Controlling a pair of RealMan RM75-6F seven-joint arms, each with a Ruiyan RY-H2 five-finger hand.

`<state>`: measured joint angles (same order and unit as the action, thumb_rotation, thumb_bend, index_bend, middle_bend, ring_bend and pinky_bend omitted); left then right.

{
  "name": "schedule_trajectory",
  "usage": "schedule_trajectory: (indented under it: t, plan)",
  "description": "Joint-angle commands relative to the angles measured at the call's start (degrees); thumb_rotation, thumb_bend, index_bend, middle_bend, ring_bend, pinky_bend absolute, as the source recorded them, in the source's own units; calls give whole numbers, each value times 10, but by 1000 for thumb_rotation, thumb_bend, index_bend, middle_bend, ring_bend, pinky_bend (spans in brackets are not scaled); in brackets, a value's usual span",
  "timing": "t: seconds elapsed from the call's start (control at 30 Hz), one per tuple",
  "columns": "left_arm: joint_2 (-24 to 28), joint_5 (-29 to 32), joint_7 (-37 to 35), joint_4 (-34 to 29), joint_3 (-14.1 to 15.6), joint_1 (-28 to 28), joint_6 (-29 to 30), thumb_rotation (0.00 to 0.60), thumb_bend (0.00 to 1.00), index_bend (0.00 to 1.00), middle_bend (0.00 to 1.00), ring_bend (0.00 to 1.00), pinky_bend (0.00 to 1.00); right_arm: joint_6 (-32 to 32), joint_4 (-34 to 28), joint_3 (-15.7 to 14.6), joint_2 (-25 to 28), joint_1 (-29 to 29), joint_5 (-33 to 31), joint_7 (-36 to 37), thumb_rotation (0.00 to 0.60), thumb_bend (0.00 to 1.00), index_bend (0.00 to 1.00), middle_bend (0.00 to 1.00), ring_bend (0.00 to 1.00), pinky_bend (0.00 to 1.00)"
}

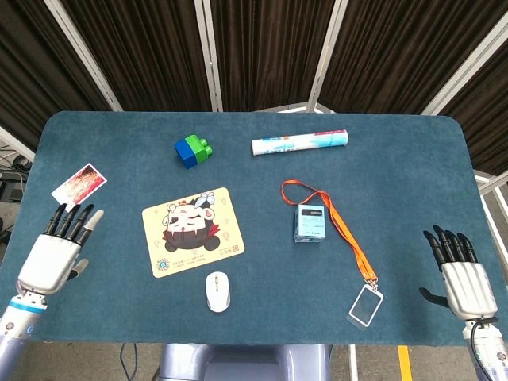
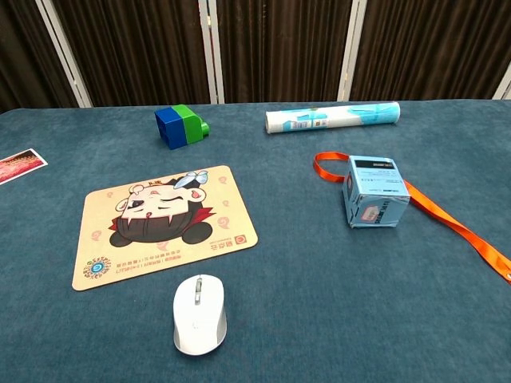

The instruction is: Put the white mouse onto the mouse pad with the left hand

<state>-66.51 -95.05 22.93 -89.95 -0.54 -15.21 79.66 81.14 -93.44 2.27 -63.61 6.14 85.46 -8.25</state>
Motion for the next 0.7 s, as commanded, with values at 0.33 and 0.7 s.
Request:
schedule_trajectory:
  t: [0.33,0.7]
  plan:
    - [16,-90,-28,-29,22,-170,-230,600,197,99,0,0,0,0,0,0,0,0,-1,-1,600,87,0,0,0,0]
    - [-69,-66,5,-30,1,-251,-337,600,198,125,0,0,0,-1,0,-1,2,0,0,5,600,88,0,0,0,0]
